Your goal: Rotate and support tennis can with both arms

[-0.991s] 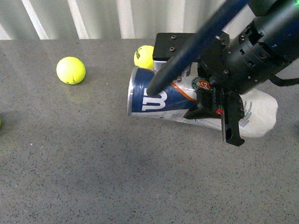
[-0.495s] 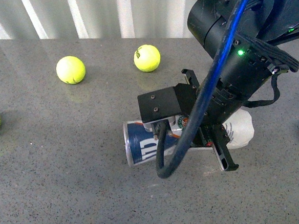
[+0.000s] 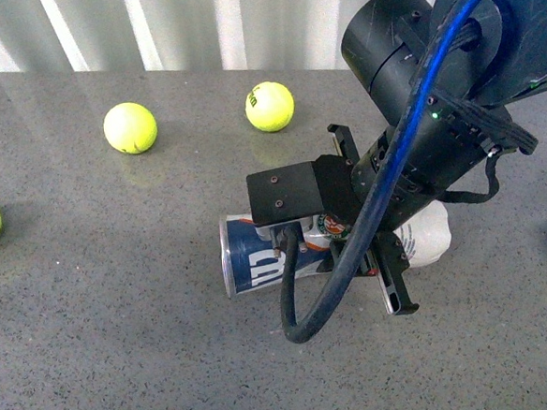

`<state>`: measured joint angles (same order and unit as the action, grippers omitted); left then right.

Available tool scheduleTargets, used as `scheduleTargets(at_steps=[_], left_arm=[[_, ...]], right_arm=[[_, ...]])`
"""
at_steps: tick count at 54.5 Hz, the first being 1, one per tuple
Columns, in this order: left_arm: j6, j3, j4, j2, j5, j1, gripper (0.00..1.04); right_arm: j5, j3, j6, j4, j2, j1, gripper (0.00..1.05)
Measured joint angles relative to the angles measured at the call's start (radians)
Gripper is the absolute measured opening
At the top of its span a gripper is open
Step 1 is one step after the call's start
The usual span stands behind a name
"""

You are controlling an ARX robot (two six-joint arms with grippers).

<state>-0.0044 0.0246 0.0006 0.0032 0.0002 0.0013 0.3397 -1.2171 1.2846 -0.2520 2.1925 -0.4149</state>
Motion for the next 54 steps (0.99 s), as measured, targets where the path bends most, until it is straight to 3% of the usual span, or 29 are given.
scheduleTargets(at_steps=[22,44,54], left_arm=[[0.000,0.000,0.000,0.000,0.000,0.000,0.98],[0.000,0.000,0.000,0.000,0.000,0.000,0.98],[0.000,0.000,0.000,0.000,0.000,0.000,0.98]], right_arm=[[0.074,0.035,-0.109,-0.010,-0.051,0.003,0.99],[0.173,0.080,-0.217,0.002,-0.217,0.016,0.98],[0.281,0.126,-0.429,0.121,-0.377,0.040,0.98]])
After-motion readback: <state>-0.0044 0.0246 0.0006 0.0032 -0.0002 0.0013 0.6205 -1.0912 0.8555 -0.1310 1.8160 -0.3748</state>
